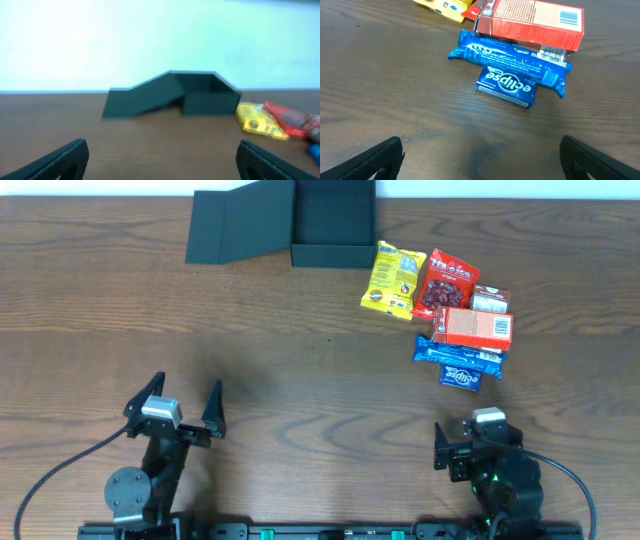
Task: Pack container
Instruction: 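Reach the left gripper forward to the black box's lid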
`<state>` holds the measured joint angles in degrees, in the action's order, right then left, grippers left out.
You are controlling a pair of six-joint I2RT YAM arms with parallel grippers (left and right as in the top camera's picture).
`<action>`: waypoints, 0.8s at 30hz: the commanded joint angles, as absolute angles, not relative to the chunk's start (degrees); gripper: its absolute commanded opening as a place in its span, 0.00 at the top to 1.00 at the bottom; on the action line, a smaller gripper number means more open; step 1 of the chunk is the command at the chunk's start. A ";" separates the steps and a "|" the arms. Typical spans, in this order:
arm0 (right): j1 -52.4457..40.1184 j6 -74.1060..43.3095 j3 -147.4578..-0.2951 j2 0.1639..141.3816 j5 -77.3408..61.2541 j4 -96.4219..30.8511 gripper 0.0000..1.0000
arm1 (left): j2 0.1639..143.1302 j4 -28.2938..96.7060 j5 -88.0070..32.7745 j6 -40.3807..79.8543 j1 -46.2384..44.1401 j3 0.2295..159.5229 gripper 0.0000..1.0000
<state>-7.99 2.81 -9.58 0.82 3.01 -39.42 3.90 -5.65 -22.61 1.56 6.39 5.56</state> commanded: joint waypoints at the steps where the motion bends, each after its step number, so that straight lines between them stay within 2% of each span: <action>1: -7.57 3.29 -9.08 0.32 2.94 -39.40 0.01 | 9.50 -10.79 -25.61 3.81 6.72 6.09 0.05; 8: -7.57 3.29 -9.08 0.32 2.94 -39.40 0.01 | 32.91 -17.61 -29.21 4.71 6.70 15.92 0.05; 15: -7.57 3.29 -9.08 0.32 2.94 -39.42 0.01 | 64.99 -17.02 -31.51 3.05 2.15 39.75 0.05; 18: -7.57 3.29 -9.08 0.32 2.96 -39.42 0.01 | 77.21 -14.57 -28.75 1.30 -2.13 51.27 0.05; 24: -7.57 3.29 -9.08 0.32 2.94 -39.40 0.01 | 101.84 -2.04 -19.16 1.45 -9.91 80.77 0.05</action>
<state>-7.99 2.79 -9.56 0.67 2.98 -39.40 95.02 -4.67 -24.21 2.42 -7.75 71.02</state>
